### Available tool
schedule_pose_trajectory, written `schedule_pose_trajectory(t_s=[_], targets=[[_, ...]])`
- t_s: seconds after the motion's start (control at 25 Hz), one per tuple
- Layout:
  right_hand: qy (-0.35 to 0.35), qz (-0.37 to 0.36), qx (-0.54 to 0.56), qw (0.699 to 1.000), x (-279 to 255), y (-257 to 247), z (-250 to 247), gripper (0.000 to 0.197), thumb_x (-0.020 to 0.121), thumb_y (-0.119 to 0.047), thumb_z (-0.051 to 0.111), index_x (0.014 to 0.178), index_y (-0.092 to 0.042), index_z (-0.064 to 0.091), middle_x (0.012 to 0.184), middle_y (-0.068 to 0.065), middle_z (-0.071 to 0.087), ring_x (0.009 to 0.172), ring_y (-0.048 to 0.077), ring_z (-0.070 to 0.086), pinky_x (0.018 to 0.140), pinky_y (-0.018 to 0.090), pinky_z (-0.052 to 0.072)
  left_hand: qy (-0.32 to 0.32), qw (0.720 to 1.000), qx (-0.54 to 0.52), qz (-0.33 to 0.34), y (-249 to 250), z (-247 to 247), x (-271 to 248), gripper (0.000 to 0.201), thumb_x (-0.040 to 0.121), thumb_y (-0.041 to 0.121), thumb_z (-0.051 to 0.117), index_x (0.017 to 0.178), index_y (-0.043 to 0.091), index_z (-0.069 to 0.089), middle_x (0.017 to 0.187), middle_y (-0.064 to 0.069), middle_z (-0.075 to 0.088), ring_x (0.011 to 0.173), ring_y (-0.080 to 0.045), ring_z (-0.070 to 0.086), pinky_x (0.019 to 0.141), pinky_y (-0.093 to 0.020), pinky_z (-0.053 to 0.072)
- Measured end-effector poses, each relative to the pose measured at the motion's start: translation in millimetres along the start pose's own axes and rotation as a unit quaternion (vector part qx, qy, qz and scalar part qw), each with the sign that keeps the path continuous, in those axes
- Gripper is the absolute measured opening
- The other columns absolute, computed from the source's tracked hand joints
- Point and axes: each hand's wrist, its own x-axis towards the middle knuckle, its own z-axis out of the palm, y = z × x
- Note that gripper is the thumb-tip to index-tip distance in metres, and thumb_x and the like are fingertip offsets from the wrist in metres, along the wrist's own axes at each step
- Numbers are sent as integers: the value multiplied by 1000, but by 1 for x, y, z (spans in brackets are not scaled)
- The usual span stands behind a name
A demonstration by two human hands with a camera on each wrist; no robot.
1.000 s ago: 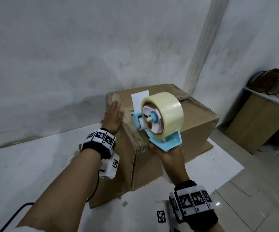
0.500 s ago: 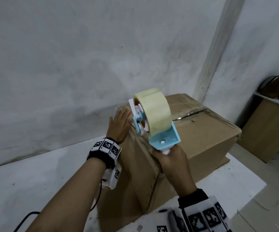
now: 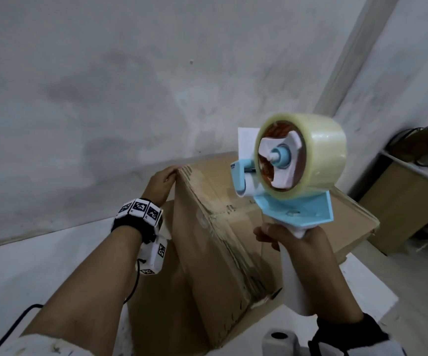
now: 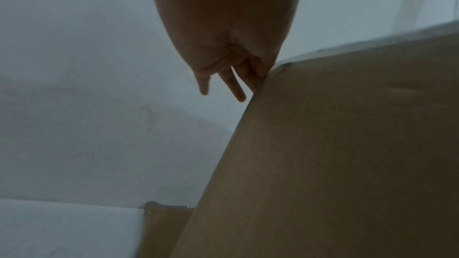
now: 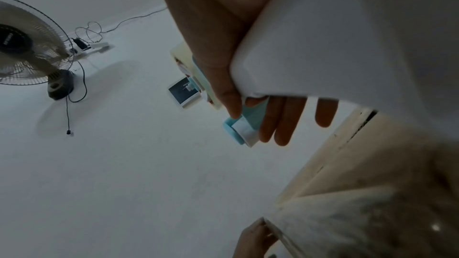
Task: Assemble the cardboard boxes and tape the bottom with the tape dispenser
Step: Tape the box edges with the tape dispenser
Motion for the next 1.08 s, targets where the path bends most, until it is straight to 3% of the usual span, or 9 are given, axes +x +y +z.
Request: schedule_pose_trajectory(t_s=[0.08, 0.16, 0.28, 0.44, 0.6, 0.72, 0.8, 0.92, 1.08], targets=[[1, 10, 0, 1000, 3, 3, 4, 21, 77, 9, 62, 64, -8, 66, 61, 4, 70, 60, 13, 67, 54, 15, 51, 27, 999, -41, -4, -2, 1, -5, 30, 96, 3, 42, 120, -1, 60, 121, -20, 62, 113, -31, 58, 103, -39, 44], [-1, 19, -6, 1000, 4, 10, 9, 16, 76, 7, 64, 68, -6, 66, 70, 13, 72, 73, 27, 69, 66, 33, 56, 63, 995, -78, -6, -5, 3, -10, 29, 95, 4, 45, 118, -3, 61, 114, -22, 66, 103, -29, 63, 99, -47, 48], [5, 35, -20, 999, 6, 17, 17, 14, 76, 4, 67, 73, -10, 68, 83, 21, 70, 86, 40, 66, 85, 53, 52, 87, 991, -97, -14, -4, 6, -12, 38, 93, 5, 48, 131, 9, 52, 116, -10, 62, 104, -22, 60, 99, -37, 48], [7, 53, -15, 998, 7, 17, 24, 5, 59, -20, 69, 56, -22, 71, 68, 5, 71, 83, 38, 68, 80, 51, 53, 52, 998, -46, 4, 2, 6, -7, 36, 91, 10, 44, 122, 22, 60, 125, -5, 62, 110, -25, 59, 93, -41, 51], [1, 65, -23, 998, 6, 16, 23, 11, 59, -23, 67, 58, -12, 70, 71, 19, 70, 84, 40, 66, 78, 50, 53, -26, 999, -39, 1, 6, -3, -1, 39, 92, 5, 43, 119, 31, 54, 117, -1, 57, 97, -22, 55, 70, -27, 46], [-14, 68, -28, 997, 6, 15, 24, 11, 62, -21, 69, 67, -12, 71, 79, 18, 72, 86, 38, 66, 81, 49, 52, -54, 995, -71, -49, 9, -9, 4, 36, 94, 1, 42, 125, 12, 56, 119, -19, 59, 102, -29, 55, 81, -33, 47], [-20, 71, -42, 996, 6, 16, 27, 24, 58, -26, 64, 75, -10, 70, 86, 21, 71, 87, 40, 65, 84, 53, 51, -32, 992, -93, -83, 11, -9, 4, 32, 95, 1, 41, 124, -3, 55, 123, -29, 57, 104, -34, 57, 81, -31, 49], [-23, 66, -50, 996, 5, 16, 27, 32, 60, -26, 63, 78, -1, 70, 84, 25, 70, 86, 42, 64, 78, 53, 52, 27, 994, -74, -82, 14, -9, 1, 26, 94, 2, 45, 111, -9, 61, 108, -29, 64, 104, -41, 62, 66, -18, 53], [-16, 59, -51, 997, 4, 17, 26, 28, 63, -21, 65, 76, 3, 69, 83, 27, 69, 85, 43, 64, 76, 52, 52, 114, 988, 107, -13, 20, 0, -9, 21, 89, 9, 55, 92, -6, 69, 92, -25, 71, 89, -35, 67, 76, -38, 53]])
